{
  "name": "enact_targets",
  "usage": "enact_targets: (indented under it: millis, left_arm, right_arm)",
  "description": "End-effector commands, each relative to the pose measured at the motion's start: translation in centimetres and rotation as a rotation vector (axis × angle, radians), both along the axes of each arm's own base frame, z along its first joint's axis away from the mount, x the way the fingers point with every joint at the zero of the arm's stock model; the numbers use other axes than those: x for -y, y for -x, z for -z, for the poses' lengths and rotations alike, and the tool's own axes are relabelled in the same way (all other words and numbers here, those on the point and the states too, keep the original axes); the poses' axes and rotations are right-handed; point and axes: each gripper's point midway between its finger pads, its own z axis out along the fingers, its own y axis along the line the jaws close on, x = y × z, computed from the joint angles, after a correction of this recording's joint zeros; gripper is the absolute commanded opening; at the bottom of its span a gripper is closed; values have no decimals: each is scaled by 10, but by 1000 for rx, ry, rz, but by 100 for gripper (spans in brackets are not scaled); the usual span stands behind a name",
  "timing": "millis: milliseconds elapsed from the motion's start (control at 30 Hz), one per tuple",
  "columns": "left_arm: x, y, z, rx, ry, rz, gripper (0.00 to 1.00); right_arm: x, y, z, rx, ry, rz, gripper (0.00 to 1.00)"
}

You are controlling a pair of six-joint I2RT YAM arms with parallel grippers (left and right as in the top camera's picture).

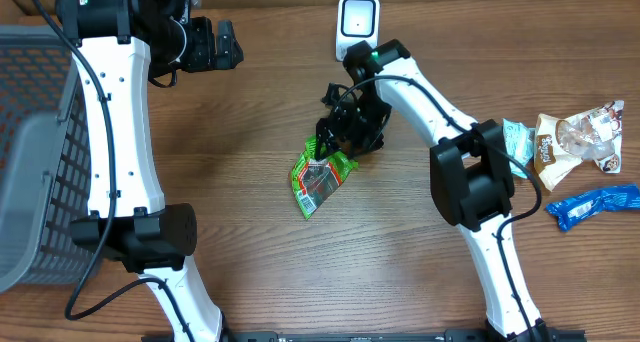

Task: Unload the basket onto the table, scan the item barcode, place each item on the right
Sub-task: 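Lift the snack bag up to the white scanner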

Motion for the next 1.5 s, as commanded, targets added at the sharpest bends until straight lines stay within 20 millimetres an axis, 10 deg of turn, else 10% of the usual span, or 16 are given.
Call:
enact_targets:
  millis: [0, 233, 500, 700, 1467]
  left_arm:
    - [3, 1, -1, 1, 4, -7, 100]
    - [3, 1, -1, 1, 4, -7, 100]
    - [3, 1, -1, 1, 4, -7, 100]
    - [3, 1, -1, 1, 4, -7, 100]
    - [3, 1, -1, 1, 4, -7, 100]
  right_arm:
    - [-11, 10, 17, 57, 108, -63, 90]
    - [0, 9, 43, 110, 364, 23, 83]
    - [-2, 14, 42, 81, 355, 35, 8]
    - [1, 9, 32, 43, 301, 75, 4]
    - [128, -62, -209, 199, -226, 459, 4]
